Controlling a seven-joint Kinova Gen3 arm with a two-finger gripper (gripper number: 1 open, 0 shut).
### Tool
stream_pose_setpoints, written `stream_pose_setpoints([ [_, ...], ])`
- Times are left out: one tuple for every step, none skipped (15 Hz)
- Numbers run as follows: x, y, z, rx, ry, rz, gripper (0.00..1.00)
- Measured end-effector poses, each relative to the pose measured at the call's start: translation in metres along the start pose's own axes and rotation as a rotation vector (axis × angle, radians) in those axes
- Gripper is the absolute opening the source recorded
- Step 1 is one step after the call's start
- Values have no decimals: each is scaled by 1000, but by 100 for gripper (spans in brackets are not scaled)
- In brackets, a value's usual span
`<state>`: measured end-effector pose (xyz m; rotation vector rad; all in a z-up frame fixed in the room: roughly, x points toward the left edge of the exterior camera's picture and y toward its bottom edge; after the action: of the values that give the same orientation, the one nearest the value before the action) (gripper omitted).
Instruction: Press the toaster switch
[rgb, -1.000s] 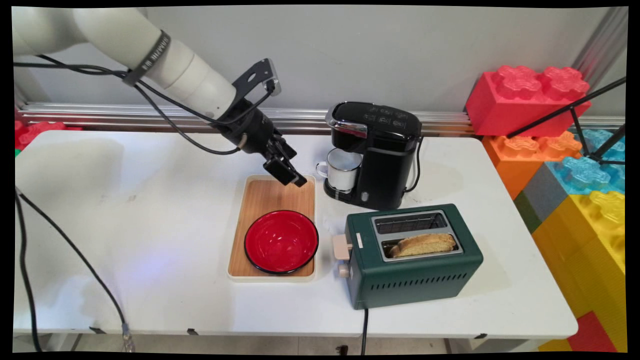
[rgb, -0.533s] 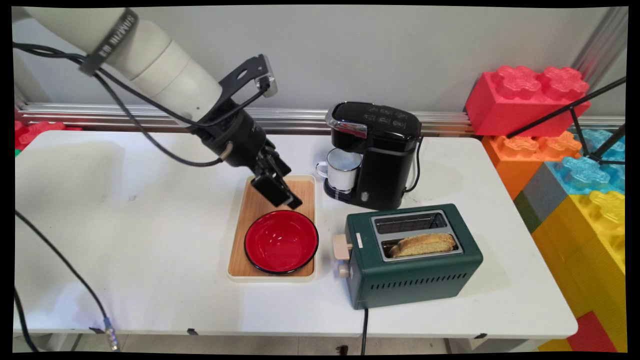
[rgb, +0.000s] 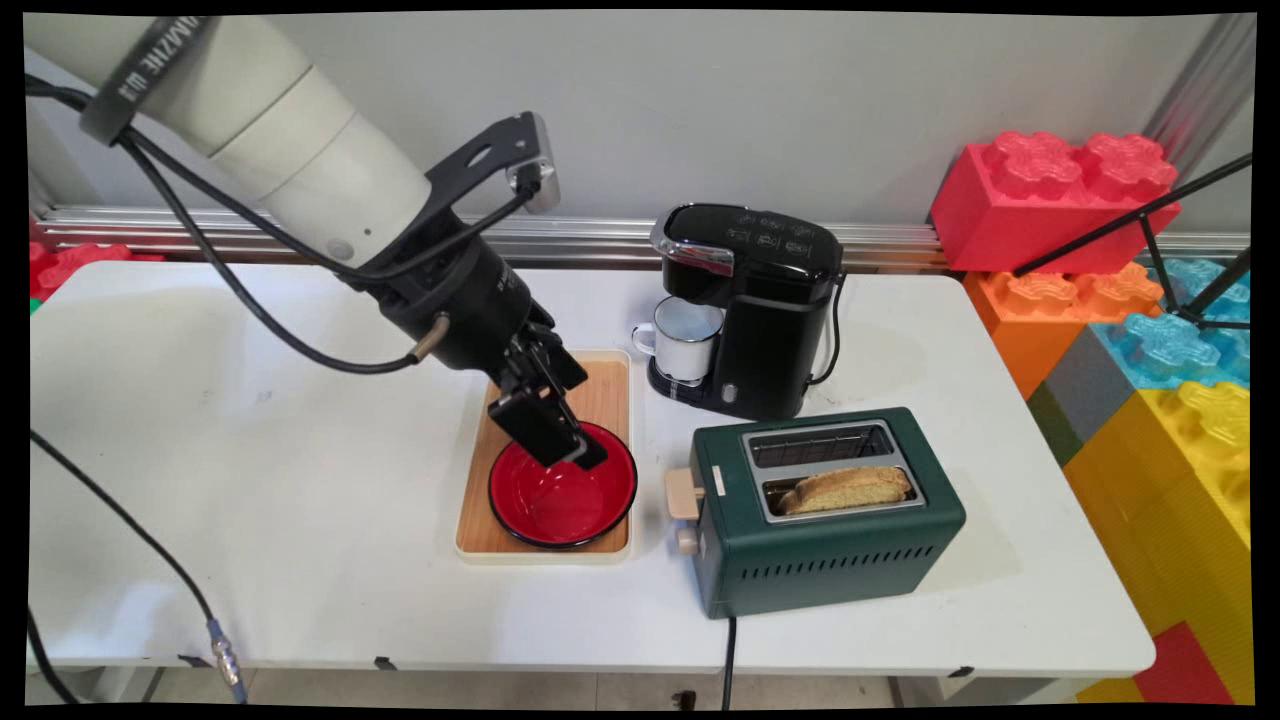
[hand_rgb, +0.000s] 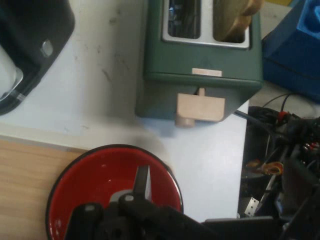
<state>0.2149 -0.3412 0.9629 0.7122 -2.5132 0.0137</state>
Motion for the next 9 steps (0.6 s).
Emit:
stream_pose_setpoints([
  [1,3,0,1,-2,7,100],
  [2,7,0,3,-6,15,100],
  [2,9,0,6,-8,22,0],
  [3,10,1,10,-10,28,0],
  [4,11,2,13,-11,33,0],
  [4,12,3,16,-13,37,0],
  [4,13,4,17,-13,40,0],
  [5,14,6,18,-14,42,0],
  [5,15,9,18,-13,44,0],
])
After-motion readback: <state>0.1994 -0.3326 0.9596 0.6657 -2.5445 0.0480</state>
